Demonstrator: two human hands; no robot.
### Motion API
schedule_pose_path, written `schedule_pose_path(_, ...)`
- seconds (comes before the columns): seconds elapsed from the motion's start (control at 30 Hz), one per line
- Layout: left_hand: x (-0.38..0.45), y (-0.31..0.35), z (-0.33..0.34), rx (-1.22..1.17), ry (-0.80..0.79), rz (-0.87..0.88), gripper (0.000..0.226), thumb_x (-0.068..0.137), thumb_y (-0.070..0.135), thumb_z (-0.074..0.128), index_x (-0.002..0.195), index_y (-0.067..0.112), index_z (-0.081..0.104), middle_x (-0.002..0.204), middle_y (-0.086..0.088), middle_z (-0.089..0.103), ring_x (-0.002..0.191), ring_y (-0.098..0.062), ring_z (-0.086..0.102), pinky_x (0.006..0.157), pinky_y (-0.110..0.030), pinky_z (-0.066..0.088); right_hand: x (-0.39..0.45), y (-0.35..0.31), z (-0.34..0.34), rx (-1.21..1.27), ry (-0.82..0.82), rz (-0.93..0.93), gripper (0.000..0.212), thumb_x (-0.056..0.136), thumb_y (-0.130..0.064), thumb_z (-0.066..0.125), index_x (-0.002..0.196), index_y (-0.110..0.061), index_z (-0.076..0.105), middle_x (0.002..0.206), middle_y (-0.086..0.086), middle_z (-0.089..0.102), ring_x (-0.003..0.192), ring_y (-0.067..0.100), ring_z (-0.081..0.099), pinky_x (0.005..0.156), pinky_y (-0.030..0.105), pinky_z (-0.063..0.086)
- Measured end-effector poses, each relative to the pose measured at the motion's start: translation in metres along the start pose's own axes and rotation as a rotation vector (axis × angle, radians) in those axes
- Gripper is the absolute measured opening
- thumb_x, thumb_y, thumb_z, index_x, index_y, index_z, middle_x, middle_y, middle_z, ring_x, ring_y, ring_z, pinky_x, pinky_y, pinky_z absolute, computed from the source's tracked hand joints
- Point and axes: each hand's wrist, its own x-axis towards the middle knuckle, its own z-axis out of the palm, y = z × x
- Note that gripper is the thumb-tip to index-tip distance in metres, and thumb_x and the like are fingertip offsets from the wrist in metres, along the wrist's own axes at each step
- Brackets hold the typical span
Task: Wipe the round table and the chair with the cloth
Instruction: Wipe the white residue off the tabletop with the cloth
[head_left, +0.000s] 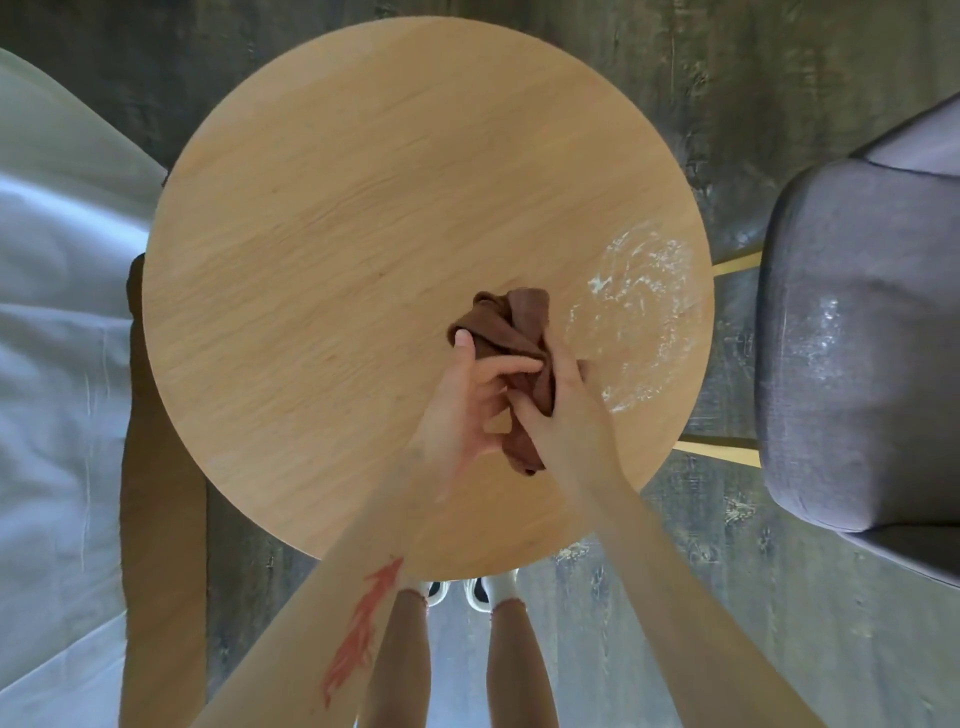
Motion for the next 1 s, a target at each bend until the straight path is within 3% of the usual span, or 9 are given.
schedule_pose_path(0.13,0.018,0.004,0.001,0.224,0.111,0.029,0.044,0.095,0.050,0.021,0.096,0.021,0.054,0.116,-0.009,0.065,0.114,-0.023,0.057,0.098,-0.049,0.045,0.008,0.011,-0.011,0.084,0.128,0.070,0.054,0.085,-0.009,0.050,0.136,-0.015,0.033,0.119,0.011,0.049,0.098,0.027,0.054,0.072,0.025,0.036)
schedule_pose_path(0.2,0.027,0.001,0.001,0.594,0.213,0.278,0.029,0.098,0.035,0.033,0.090,0.023,0.059,0.110,-0.002,0.065,0.110,-0.021,0.058,0.100,-0.040,0.043,0.008,0.018,-0.014,0.135,0.263,0.143,0.046,0.085,-0.013,0.047,0.131,-0.010,0.039,0.117,0.013,0.051,0.095,0.027,0.052,0.075,0.024,0.035)
schedule_pose_path(0.3,0.047,-0.005,-0.005,1.071,0.320,0.653,0.036,0.095,0.028,0.036,0.105,0.010,0.065,0.133,-0.007,0.055,0.130,-0.024,0.043,0.110,-0.036,0.029,0.009,0.030,-0.027,0.254,0.478,0.263,0.039,0.081,-0.019,0.041,0.118,-0.009,0.047,0.106,0.014,0.057,0.095,0.031,0.053,0.082,0.034,0.041)
schedule_pose_path(0.47,0.099,-0.005,-0.001,1.653,0.375,0.371,0.051,0.098,0.039,0.017,0.148,0.029,0.007,0.159,0.003,-0.002,0.145,-0.022,-0.011,0.113,-0.061,-0.006,0.012,0.042,-0.046,0.365,0.538,0.290,0.020,0.082,-0.011,0.038,0.098,-0.018,0.048,0.091,0.006,0.056,0.082,0.029,0.051,0.074,0.041,0.043)
schedule_pose_path(0.53,0.118,-0.018,-0.003,1.732,0.404,0.390,0.051,0.096,0.044,0.009,0.145,0.037,-0.005,0.157,0.006,-0.006,0.145,-0.022,-0.013,0.110,-0.063,-0.011,0.014,0.042,-0.042,0.377,0.501,0.267,0.022,0.076,-0.017,0.037,0.083,-0.035,0.048,0.085,0.004,0.057,0.082,0.028,0.053,0.073,0.040,0.047)
schedule_pose_path(0.6,0.125,-0.027,-0.007,1.753,0.492,0.431,0.052,0.094,0.043,0.011,0.145,0.038,0.006,0.158,0.006,0.008,0.146,-0.022,0.001,0.108,-0.062,-0.008,0.019,0.044,-0.035,0.381,0.464,0.249,0.024,0.072,-0.020,0.036,0.079,-0.041,0.047,0.082,0.000,0.056,0.081,0.026,0.052,0.068,0.035,0.044)
schedule_pose_path(0.77,0.126,-0.028,-0.009,1.717,0.549,0.520,0.052,0.091,0.033,0.030,0.143,0.029,0.030,0.151,0.004,0.035,0.142,-0.024,0.026,0.107,-0.064,0.009,0.023,0.042,-0.018,0.376,0.388,0.173,0.045,0.070,-0.036,0.037,0.111,-0.026,0.053,0.098,-0.001,0.060,0.089,0.016,0.053,0.072,0.019,0.040)
schedule_pose_path(0.9,0.121,-0.027,-0.010,1.745,0.470,0.406,0.074,0.090,0.051,0.040,0.147,0.032,-0.002,0.157,0.011,-0.003,0.142,-0.015,-0.012,0.107,-0.058,-0.014,0.022,0.036,-0.012,0.362,0.253,0.131,0.047,0.073,-0.043,0.038,0.115,-0.026,0.051,0.102,0.001,0.063,0.092,0.015,0.058,0.073,0.019,0.044)
schedule_pose_path(1.0,0.124,-0.023,-0.006,1.794,0.468,0.320,0.076,0.089,0.058,0.030,0.145,0.034,-0.015,0.156,0.011,-0.016,0.143,-0.018,-0.020,0.108,-0.057,-0.018,0.025,0.035,-0.003,0.304,0.098,0.142,0.039,0.078,-0.031,0.044,0.115,-0.019,0.049,0.104,0.005,0.058,0.095,0.022,0.055,0.082,0.034,0.046)
